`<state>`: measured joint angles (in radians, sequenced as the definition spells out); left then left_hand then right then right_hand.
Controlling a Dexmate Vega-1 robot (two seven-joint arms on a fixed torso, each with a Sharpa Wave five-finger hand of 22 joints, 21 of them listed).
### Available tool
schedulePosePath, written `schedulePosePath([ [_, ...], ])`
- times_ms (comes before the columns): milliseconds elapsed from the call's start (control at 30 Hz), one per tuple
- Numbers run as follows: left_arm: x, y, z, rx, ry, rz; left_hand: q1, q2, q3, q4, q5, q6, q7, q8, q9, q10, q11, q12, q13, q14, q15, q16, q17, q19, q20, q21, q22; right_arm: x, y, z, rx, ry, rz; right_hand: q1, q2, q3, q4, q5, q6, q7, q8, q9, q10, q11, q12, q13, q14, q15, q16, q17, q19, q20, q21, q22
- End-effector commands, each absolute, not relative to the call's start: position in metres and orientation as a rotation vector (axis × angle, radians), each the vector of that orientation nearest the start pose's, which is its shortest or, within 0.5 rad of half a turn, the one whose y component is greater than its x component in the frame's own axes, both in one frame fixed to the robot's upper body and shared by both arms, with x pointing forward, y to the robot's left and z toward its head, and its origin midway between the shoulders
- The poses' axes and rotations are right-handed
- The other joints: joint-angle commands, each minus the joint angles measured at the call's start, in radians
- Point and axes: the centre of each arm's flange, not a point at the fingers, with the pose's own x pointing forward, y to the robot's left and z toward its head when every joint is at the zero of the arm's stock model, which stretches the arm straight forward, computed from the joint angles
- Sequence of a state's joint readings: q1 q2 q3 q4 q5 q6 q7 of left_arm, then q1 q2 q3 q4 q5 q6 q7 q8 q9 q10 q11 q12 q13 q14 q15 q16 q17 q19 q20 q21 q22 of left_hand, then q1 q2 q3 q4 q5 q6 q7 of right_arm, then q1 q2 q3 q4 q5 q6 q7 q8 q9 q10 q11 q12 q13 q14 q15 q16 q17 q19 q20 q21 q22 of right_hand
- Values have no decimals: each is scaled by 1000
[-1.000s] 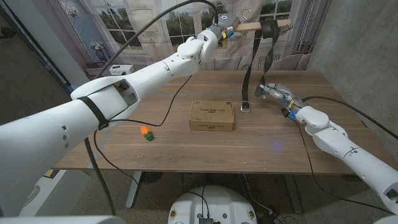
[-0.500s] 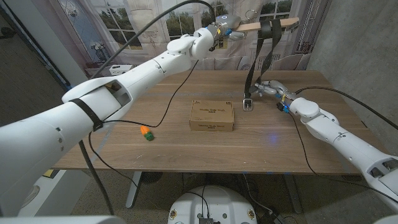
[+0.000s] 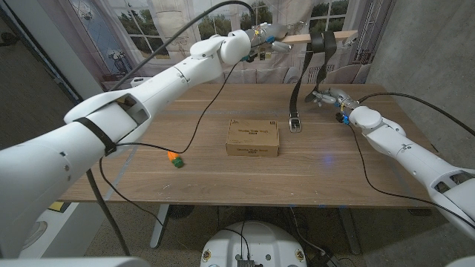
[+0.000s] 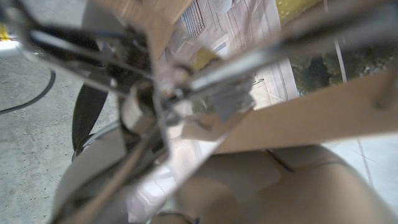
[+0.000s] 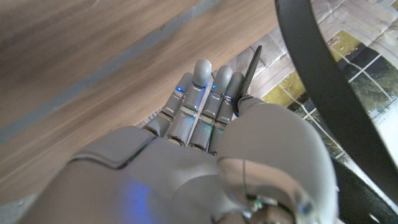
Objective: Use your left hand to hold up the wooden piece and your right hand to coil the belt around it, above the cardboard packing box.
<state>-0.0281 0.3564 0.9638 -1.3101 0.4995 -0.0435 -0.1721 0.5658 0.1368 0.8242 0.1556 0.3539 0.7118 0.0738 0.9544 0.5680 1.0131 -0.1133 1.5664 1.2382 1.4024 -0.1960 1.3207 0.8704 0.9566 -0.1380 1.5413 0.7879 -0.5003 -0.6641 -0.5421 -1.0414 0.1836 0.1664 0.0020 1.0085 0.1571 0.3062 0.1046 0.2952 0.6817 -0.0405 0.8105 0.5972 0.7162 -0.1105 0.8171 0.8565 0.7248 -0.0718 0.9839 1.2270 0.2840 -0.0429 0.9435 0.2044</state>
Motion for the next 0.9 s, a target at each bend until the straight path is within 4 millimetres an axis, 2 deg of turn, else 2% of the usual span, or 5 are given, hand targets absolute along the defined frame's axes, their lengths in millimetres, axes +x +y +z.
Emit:
schedulePosePath([
  [33, 577, 0, 271, 1582, -1002, -325, -16, 1, 8, 1, 4, -15, 25, 5, -4, 2, -5, 4, 2, -1, -1, 3, 0, -7, -29, 3, 9, 701, -384, 102, -685, -525, -123, 31, 27, 4, 3, 7, 0, 2, 8, 1, 0, -1, 2, 1, -8, -145, 5, 0, -4, -47, 8, 1],
  [533, 571, 5, 266, 1610, -958, -341, -20, -3, 10, 0, 8, -16, 22, 13, -11, 2, -6, 5, 2, -4, -1, 3, -9, -8, -29, -2, -14, 702, -372, 171, -705, -627, -161, 31, 26, 2, 5, 9, -1, 3, 11, 1, 3, -1, 4, -2, -8, -145, 7, -1, -2, -51, 18, -2],
  [900, 575, 9, 261, 1645, -895, -368, -21, -5, 10, -1, 11, -20, 19, 18, -12, 1, -7, 5, 2, 1, 0, 6, -11, -12, -28, 2, -16, 688, -380, 207, -661, -710, -174, 29, 24, 0, 6, 10, -1, 0, 13, 0, 0, -3, 4, -4, -9, -146, 6, -2, -4, -55, 22, -4],
])
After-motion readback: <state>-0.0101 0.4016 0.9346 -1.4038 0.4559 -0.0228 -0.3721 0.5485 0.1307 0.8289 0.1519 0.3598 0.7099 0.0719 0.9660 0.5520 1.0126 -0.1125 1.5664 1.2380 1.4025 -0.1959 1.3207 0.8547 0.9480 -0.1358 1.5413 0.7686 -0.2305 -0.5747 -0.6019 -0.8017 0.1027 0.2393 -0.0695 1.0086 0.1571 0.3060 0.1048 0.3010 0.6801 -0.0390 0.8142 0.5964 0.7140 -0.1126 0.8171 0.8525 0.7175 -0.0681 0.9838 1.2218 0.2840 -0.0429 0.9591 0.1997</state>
